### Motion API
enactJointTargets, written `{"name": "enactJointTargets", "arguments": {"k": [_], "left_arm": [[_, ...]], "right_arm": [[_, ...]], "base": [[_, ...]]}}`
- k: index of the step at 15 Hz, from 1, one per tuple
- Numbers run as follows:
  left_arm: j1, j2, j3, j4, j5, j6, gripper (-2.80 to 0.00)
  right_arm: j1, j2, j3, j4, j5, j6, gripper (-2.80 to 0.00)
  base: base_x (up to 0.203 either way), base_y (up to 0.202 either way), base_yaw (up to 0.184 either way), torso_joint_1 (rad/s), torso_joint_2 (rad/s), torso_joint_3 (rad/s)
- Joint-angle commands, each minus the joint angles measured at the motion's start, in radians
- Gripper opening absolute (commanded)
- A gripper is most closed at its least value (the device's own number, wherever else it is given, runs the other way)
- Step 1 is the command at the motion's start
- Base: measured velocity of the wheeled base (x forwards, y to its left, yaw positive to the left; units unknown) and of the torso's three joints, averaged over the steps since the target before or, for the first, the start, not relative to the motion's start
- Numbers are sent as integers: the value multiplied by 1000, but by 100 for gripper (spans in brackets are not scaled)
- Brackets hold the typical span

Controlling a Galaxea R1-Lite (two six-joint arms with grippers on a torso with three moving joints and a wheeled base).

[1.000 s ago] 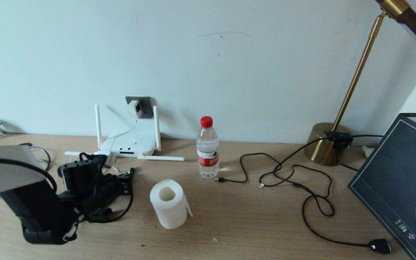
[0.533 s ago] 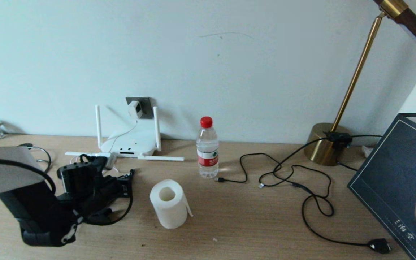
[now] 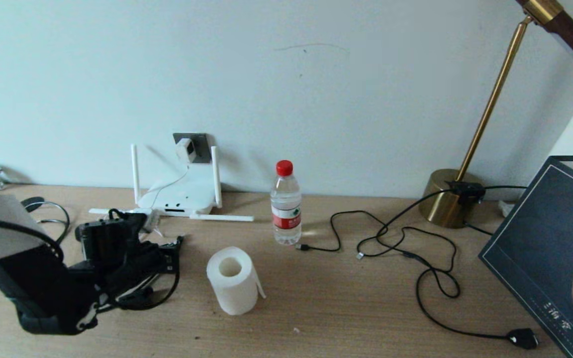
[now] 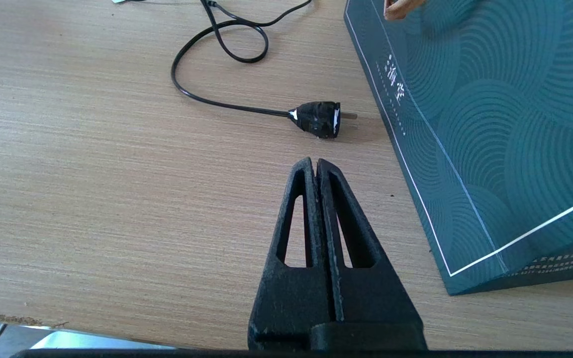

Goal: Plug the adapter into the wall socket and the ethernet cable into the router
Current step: Align cable and router interface

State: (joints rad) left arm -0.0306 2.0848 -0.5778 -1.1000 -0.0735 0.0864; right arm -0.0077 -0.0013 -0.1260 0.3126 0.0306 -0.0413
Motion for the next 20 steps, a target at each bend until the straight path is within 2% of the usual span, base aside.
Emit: {"name": "enactJointTargets", "arguments": {"k": [1, 9, 20], "left_arm": [[9, -42, -49, 27, 2, 0, -280], [25, -58, -126, 130, 18, 0, -280], [29, -15, -184, 131, 36, -2, -280]], "right_arm": [[0, 1, 0, 2, 0, 0, -280], [0, 1, 0, 2, 0, 0, -280], [0, 1, 0, 2, 0, -2, -280]], "base": [[0, 0, 0, 0, 0, 0], [0, 0, 0, 0, 0, 0], [0, 0, 0, 0, 0, 0]]}}
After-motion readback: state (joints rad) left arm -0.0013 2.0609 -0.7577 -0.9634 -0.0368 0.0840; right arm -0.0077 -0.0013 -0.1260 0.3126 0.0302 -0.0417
